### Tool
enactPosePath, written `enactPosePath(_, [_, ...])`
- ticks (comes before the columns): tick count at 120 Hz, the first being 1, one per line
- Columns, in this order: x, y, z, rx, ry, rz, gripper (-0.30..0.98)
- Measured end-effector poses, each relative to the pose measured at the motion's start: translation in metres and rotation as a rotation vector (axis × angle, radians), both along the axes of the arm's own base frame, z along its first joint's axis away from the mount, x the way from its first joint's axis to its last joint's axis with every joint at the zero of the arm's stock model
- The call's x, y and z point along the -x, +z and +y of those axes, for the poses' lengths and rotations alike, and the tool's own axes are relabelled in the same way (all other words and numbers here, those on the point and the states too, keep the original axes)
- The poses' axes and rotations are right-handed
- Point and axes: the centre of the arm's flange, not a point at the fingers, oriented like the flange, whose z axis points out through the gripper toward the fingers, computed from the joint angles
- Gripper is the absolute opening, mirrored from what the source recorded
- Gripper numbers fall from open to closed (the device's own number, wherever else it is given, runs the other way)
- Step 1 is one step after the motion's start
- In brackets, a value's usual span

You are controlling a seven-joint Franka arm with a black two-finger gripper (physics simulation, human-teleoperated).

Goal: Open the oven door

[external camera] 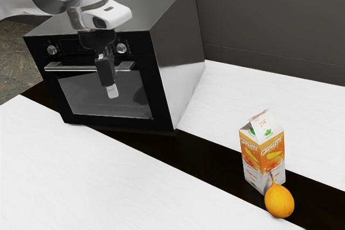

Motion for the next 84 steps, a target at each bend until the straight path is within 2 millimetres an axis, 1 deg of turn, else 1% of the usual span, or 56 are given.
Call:
enactPosePath(46, [-0.001,-0.002,0.0,0.01,-0.027,0.002,0.68])
enactPosePath(49, [0.0,0.001,-0.001,0.008,-0.03,-0.003,0.68])
enactPosePath(51, [0.005,0.011,-0.003,0.006,-0.034,-0.022,0.68])
enactPosePath(55, [0.025,0.044,-0.008,0.003,-0.052,-0.082,0.68])
enactPosePath(59, [0.061,0.097,-0.015,-0.003,-0.095,-0.192,0.68])
enactPosePath(62, [0.095,0.136,-0.023,0.0,-0.149,-0.277,0.68])
enactPosePath(65, [0.119,0.16,-0.025,-0.011,-0.195,-0.328,0.68])
enactPosePath(68, [0.132,0.167,-0.016,-0.031,-0.212,-0.34,0.68])
enactPosePath(71, [0.14,0.17,0.001,-0.051,-0.21,-0.343,0.68])
enactPosePath(74, [0.145,0.169,0.018,-0.071,-0.209,-0.337,0.68])
enactPosePath(76, [0.144,0.167,0.027,-0.093,-0.214,-0.326,0.68])
enactPosePath(79, [0.143,0.162,0.035,-0.126,-0.236,-0.31,0.68])
enactPosePath(81, [0.14,0.157,0.038,-0.143,-0.259,-0.295,0.69])
enactPosePath(84, [0.141,0.142,0.043,-0.161,-0.299,-0.268,0.68])
